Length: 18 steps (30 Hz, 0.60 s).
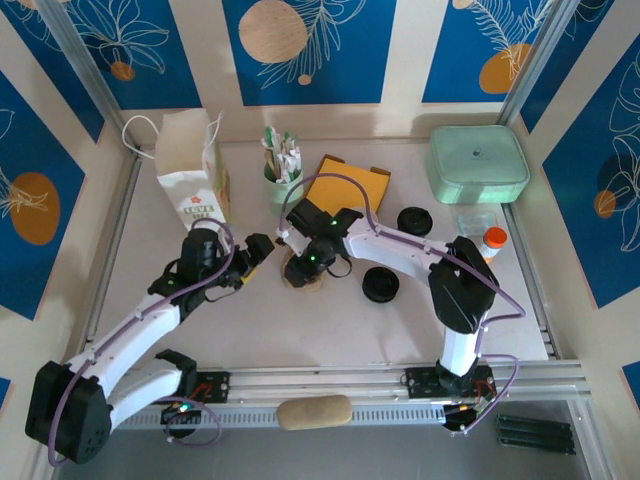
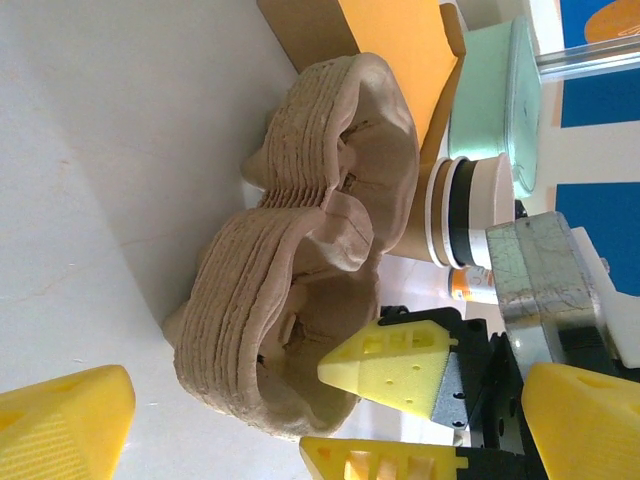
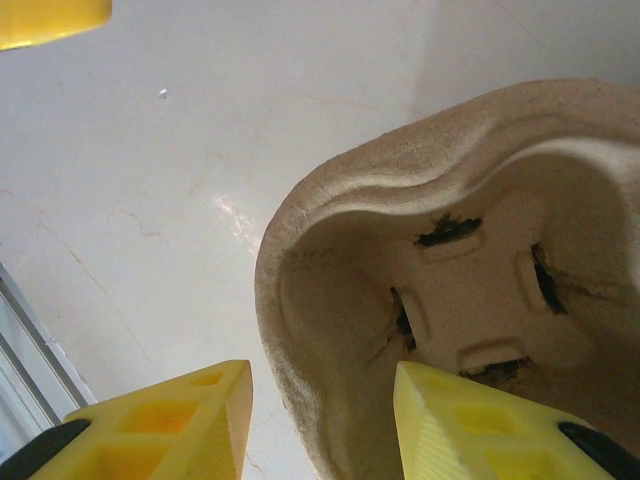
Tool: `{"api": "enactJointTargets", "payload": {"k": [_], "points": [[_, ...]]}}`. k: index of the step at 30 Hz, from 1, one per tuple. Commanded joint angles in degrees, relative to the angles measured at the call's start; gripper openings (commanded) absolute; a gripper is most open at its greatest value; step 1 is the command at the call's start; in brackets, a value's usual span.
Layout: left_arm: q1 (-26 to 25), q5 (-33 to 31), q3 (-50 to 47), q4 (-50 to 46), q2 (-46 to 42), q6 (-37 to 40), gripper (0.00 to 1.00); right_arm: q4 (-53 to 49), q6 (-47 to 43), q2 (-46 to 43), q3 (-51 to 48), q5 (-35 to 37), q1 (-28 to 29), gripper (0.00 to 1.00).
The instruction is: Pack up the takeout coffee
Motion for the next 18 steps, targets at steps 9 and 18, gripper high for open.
{"api": "enactJointTargets", "payload": {"k": [9,18], "points": [[0.5,1.1,-0.1,1.5,0.6,-0.4,0.99,-1.2,-1.6,1.9,1.1,-2.0,0.6,0.39],[0.5,1.1,-0.2,1.6,0.7,-0.5,0.99,-1.2,-1.7,2.4,0.9,-2.4,0.6,0.39]]}}
